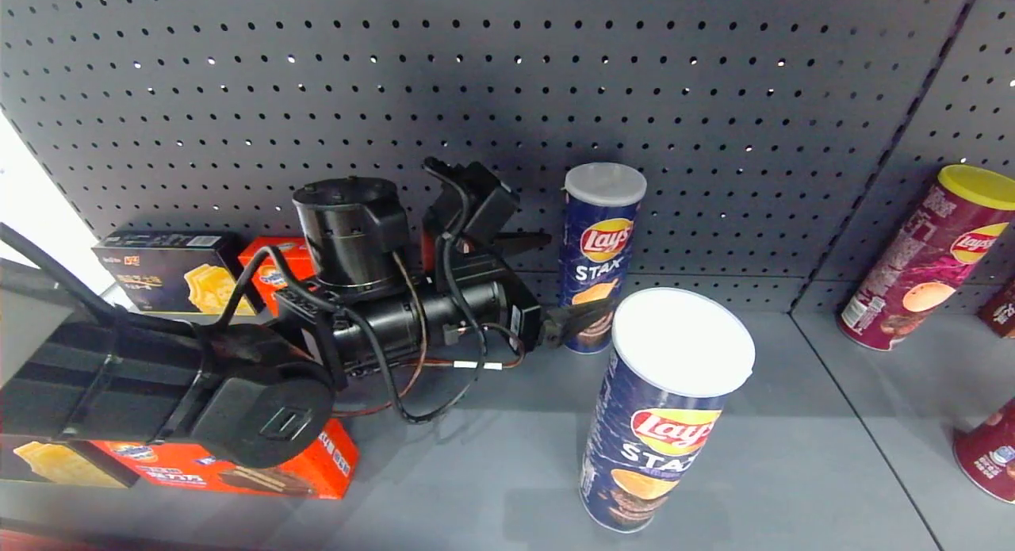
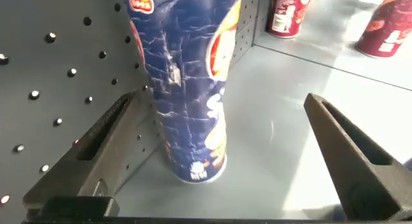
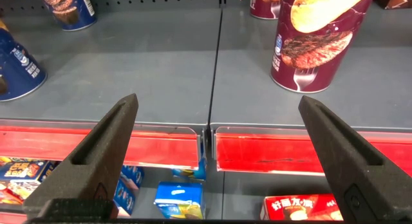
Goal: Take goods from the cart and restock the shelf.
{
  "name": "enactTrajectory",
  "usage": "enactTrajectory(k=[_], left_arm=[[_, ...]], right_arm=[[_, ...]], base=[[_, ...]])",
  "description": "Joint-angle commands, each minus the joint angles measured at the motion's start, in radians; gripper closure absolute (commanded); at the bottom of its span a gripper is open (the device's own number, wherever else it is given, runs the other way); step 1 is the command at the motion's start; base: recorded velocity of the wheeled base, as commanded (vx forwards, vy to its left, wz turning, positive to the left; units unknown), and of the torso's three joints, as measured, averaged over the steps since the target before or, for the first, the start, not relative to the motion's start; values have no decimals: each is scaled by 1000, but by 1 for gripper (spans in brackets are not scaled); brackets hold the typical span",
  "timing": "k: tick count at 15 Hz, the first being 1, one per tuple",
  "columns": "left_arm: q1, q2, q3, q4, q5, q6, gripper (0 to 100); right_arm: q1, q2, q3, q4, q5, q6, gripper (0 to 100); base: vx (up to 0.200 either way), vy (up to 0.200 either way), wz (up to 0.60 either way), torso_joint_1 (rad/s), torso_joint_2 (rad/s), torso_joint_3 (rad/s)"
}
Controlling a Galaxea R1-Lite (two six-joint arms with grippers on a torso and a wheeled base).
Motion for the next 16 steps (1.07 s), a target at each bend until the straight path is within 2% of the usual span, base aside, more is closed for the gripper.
enactTrajectory(k=[1, 3, 4, 6, 7, 8, 11, 13, 14, 15, 16], left_arm=[[17, -102, 87, 0, 0, -1, 0], [35, -171, 161, 2, 2, -2, 0], [58, -257, 248, 2, 2, -2, 0], [90, -400, 348, 12, 2, -17, 0], [86, -453, 382, 8, 16, -19, 0], [84, -513, 420, 12, 42, -19, 0], [72, -716, 563, 26, 172, -17, 0], [75, -877, 707, 31, 282, -16, 0], [75, -972, 805, 41, 319, -16, 0], [75, -1064, 876, 66, 328, -16, 0], [79, -1177, 926, 146, 330, -14, 0]], right_arm=[[0, 0, 0, 0, 0, 0, 0], [0, 0, 0, 0, 0, 0, 0], [0, 0, 0, 0, 0, 0, 0], [0, 0, 0, 0, 0, 0, 0], [0, 0, 0, 0, 0, 0, 0], [0, 0, 0, 1, 0, 0, 0], [0, 0, 0, 1, 0, 0, 0], [0, 0, 0, 1, 0, 0, 0], [0, 0, 0, 1, 0, 0, 0], [0, 0, 0, 0, 0, 0, 0], [0, 0, 0, 0, 0, 0, 0]], base=[[0, 0, 0, 0, 0, 0], [0, 0, 0, 0, 0, 0], [0, 0, 0, 0, 0, 0], [0, 0, 0, 0, 0, 0], [0, 0, 0, 0, 0, 0], [0, 0, 0, 0, 0, 0], [0, 0, 0, 0, 0, 0], [0, 0, 0, 0, 0, 0], [0, 0, 0, 0, 0, 0], [0, 0, 0, 0, 0, 0], [0, 0, 0, 0, 0, 0]])
